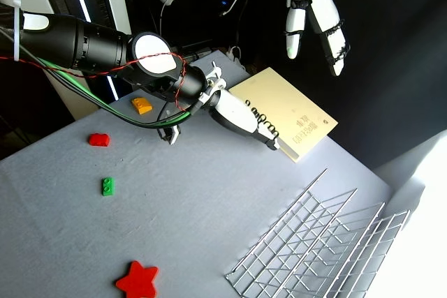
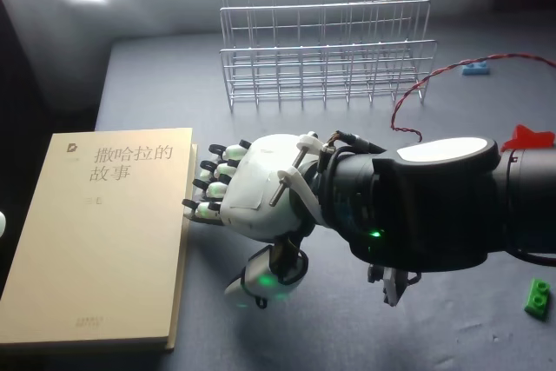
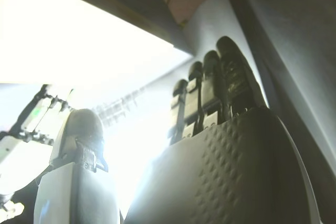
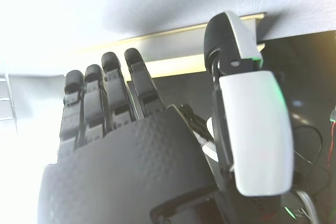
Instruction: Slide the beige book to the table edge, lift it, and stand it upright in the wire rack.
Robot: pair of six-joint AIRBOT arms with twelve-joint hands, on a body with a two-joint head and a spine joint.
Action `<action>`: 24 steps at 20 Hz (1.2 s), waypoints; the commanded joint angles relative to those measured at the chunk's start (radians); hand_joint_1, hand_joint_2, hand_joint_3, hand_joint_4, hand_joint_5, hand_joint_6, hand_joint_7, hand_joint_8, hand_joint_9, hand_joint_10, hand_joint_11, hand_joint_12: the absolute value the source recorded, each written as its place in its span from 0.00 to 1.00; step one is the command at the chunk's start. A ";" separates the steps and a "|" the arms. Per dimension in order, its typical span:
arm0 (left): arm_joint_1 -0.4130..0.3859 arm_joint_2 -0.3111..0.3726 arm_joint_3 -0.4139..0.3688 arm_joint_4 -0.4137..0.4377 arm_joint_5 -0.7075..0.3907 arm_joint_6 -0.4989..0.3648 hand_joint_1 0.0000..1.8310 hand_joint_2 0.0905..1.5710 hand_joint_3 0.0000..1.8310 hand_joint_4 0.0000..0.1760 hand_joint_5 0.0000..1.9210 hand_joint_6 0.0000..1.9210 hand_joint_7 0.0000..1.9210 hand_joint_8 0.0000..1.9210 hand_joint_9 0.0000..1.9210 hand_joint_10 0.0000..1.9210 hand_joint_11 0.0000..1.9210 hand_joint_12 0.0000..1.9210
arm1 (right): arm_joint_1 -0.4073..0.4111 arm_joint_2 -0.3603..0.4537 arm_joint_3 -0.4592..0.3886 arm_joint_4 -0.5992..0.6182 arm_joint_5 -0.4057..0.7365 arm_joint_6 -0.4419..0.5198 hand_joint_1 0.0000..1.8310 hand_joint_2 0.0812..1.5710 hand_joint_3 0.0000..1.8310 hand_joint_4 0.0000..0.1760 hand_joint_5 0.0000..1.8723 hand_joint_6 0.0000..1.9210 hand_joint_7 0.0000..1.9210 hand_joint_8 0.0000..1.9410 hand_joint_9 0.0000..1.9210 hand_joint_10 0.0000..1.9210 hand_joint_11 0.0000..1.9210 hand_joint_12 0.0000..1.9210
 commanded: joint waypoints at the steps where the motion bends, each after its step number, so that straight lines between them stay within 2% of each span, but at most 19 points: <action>1: -0.002 0.005 0.010 0.008 -0.092 -0.004 0.22 0.75 0.00 0.31 0.03 0.00 0.05 0.00 0.04 0.00 0.00 0.17 | 0.018 -0.001 0.006 -0.021 0.037 0.006 0.03 0.73 0.00 0.00 0.02 0.00 0.04 0.00 0.02 0.00 0.00 0.07; 3: -0.002 0.005 0.010 0.008 -0.092 -0.004 0.22 0.75 0.00 0.33 0.02 0.00 0.04 0.00 0.04 0.00 0.00 0.15 | 0.018 -0.007 0.016 -0.021 0.036 0.010 0.04 0.73 0.00 0.00 0.03 0.00 0.04 0.00 0.02 0.00 0.00 0.09; 5: -0.002 0.005 0.011 0.008 -0.092 -0.004 0.21 0.75 0.00 0.31 0.02 0.00 0.04 0.00 0.04 0.00 0.00 0.19 | 0.018 -0.013 0.024 -0.021 0.035 0.010 0.04 0.73 0.00 0.00 0.02 0.00 0.05 0.00 0.02 0.00 0.00 0.07; 8: -0.002 0.005 0.012 0.008 -0.092 -0.004 0.21 0.75 0.00 0.31 0.03 0.00 0.05 0.00 0.04 0.00 0.00 0.19 | 0.018 -0.016 0.024 -0.021 0.035 0.011 0.04 0.73 0.00 0.00 0.02 0.00 0.04 0.00 0.02 0.00 0.00 0.08; 10: -0.002 0.005 0.012 0.008 -0.092 -0.005 0.23 0.75 0.00 0.31 0.03 0.00 0.05 0.00 0.04 0.00 0.00 0.16 | 0.018 -0.016 0.024 -0.021 0.034 0.012 0.04 0.73 0.00 0.00 0.02 0.00 0.04 0.00 0.03 0.00 0.00 0.09; 12: -0.002 0.005 0.013 0.008 -0.092 -0.005 0.21 0.76 0.00 0.29 0.02 0.00 0.05 0.00 0.04 0.00 0.00 0.18 | 0.018 -0.016 0.022 -0.021 0.034 0.013 0.03 0.73 0.00 0.00 0.02 0.00 0.05 0.00 0.03 0.00 0.00 0.11; 15: -0.002 0.004 0.014 0.008 -0.092 -0.007 0.22 0.75 0.00 0.31 0.02 0.00 0.05 0.00 0.04 0.00 0.00 0.17 | 0.017 -0.016 0.022 -0.021 0.034 0.013 0.04 0.74 0.00 0.00 0.01 0.00 0.03 0.00 0.02 0.00 0.00 0.07; 17: -0.002 0.004 0.014 0.008 -0.092 -0.008 0.22 0.75 0.00 0.33 0.03 0.00 0.05 0.00 0.04 0.00 0.00 0.18 | 0.017 -0.016 0.021 -0.021 0.034 0.013 0.03 0.73 0.00 0.00 0.01 0.00 0.03 0.00 0.02 0.00 0.00 0.09; 18: -0.002 0.004 0.015 0.008 -0.092 -0.011 0.21 0.75 0.00 0.31 0.02 0.00 0.05 0.00 0.03 0.00 0.00 0.17 | 0.017 -0.016 0.021 -0.021 0.034 0.013 0.02 0.73 0.00 0.00 0.01 0.00 0.03 0.00 0.03 0.00 0.00 0.09; 23: -0.003 -0.003 0.028 0.008 -0.093 -0.066 0.21 0.76 0.00 0.25 0.02 0.00 0.04 0.00 0.03 0.00 0.00 0.14 | 0.017 -0.004 0.021 -0.021 0.035 0.012 0.03 0.73 0.00 0.00 0.01 0.00 0.04 0.00 0.02 0.00 0.00 0.08; 24: -0.002 -0.007 0.032 0.008 -0.093 -0.092 0.21 0.76 0.00 0.28 0.02 0.00 0.04 0.00 0.03 0.00 0.00 0.12 | 0.016 0.004 0.020 -0.021 0.038 0.012 0.02 0.74 0.00 0.00 0.02 0.00 0.04 0.00 0.03 0.00 0.00 0.09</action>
